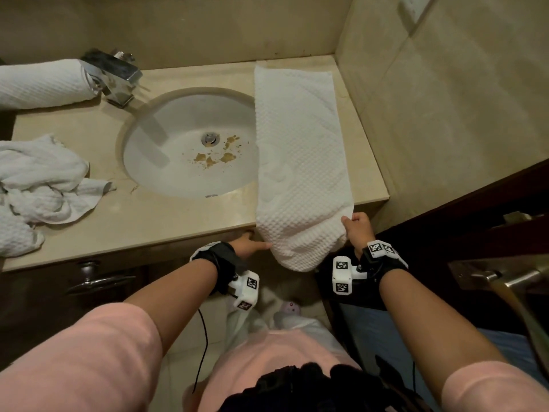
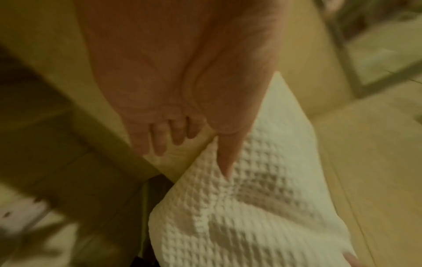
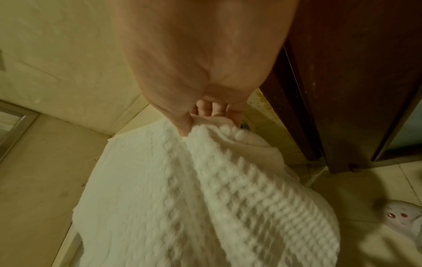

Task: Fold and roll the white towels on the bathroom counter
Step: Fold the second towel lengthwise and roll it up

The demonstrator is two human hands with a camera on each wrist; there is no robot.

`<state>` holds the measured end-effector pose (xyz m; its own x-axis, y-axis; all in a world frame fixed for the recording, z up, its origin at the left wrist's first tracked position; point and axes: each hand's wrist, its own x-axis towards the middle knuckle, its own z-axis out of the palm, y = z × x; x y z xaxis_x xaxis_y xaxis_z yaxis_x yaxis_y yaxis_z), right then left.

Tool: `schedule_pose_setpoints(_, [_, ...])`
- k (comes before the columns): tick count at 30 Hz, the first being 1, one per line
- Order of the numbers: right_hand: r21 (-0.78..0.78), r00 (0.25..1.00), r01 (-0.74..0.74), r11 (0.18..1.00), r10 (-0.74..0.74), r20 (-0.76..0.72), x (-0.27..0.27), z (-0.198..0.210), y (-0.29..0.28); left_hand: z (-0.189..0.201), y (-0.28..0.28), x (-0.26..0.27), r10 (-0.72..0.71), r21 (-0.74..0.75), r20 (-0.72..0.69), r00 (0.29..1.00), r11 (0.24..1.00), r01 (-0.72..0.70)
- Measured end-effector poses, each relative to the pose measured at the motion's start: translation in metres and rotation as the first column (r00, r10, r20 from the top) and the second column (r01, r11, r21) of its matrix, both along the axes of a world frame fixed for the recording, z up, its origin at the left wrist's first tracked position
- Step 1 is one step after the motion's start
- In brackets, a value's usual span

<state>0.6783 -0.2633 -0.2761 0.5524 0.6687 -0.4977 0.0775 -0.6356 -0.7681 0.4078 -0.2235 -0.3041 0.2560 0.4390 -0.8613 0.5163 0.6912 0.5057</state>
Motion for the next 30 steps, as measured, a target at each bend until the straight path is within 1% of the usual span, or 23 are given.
schedule_pose_setpoints(2, [0.009, 1.0, -0.004, 1.0, 0.005, -0.017, 0.003, 0.0, 0.0, -0.001, -0.004, 0.005, 0.11, -0.021, 0.073, 0.991, 0.994, -0.109])
schedule_pose_setpoints(3, [0.008, 1.0, -0.006, 1.0, 0.007, -0.027, 0.005, 0.0, 0.0, -0.001, -0.005, 0.008, 0.143, -0.021, 0.109, 0.984, 0.99, -0.141])
schedule_pose_setpoints(5, [0.002, 0.999, -0.008, 1.0, 0.009, -0.052, 0.007, 0.002, 0.0, -0.012, -0.008, 0.014, 0.187, -0.002, 0.165, 0.968, 0.982, -0.189])
schedule_pose_setpoints(7, [0.008, 0.997, -0.003, 1.0, 0.003, -0.078, 0.007, 0.005, 0.0, -0.016, -0.011, 0.021, 0.238, 0.001, 0.253, 0.938, 0.969, -0.246])
schedule_pose_setpoints(9, [0.007, 0.995, 0.002, 1.0, -0.001, -0.099, 0.006, 0.008, 0.0, -0.012, -0.017, 0.026, 0.229, 0.025, 0.339, 0.912, 0.967, -0.252])
schedule_pose_setpoints(11, [0.012, 0.993, 0.013, 1.0, -0.011, -0.118, 0.007, 0.01, -0.002, -0.01, -0.021, 0.029, 0.18, 0.032, 0.383, 0.906, 0.978, -0.208])
schedule_pose_setpoints(15, [0.012, 0.99, -0.007, 1.0, 0.009, -0.144, 0.011, 0.008, -0.005, -0.007, -0.02, 0.028, 0.194, 0.048, 0.331, 0.923, 0.974, -0.222])
schedule_pose_setpoints(19, [0.008, 0.991, 0.003, 1.0, -0.002, -0.137, 0.011, 0.002, -0.012, 0.004, -0.017, 0.026, 0.134, 0.112, 0.267, 0.954, 0.979, -0.169])
schedule_pose_setpoints(22, [-0.051, 0.991, 0.005, 0.999, -0.012, -0.133, 0.008, -0.006, -0.016, 0.015, -0.013, 0.027, 0.102, 0.143, 0.231, 0.968, 0.98, -0.137])
schedule_pose_setpoints(24, [-0.108, 0.988, -0.033, 0.994, 0.016, -0.156, 0.006, -0.01, -0.017, 0.02, -0.012, 0.027, 0.095, 0.133, 0.235, 0.967, 0.983, -0.129])
schedule_pose_setpoints(26, [-0.167, 0.976, -0.082, 0.983, 0.045, -0.213, 0.006, -0.014, -0.017, 0.024, -0.011, 0.029, 0.139, 0.083, 0.263, 0.955, 0.983, -0.166])
schedule_pose_setpoints(27, [-0.196, 0.964, -0.09, 0.976, 0.036, -0.262, 0.005, -0.018, -0.018, 0.026, -0.01, 0.029, 0.169, 0.054, 0.276, 0.946, 0.98, -0.19])
schedule_pose_setpoints(30, [-0.226, 0.895, -0.025, 0.974, -0.079, -0.438, 0.006, -0.035, -0.023, 0.037, -0.01, 0.032, 0.246, -0.022, 0.309, 0.919, 0.968, -0.252])
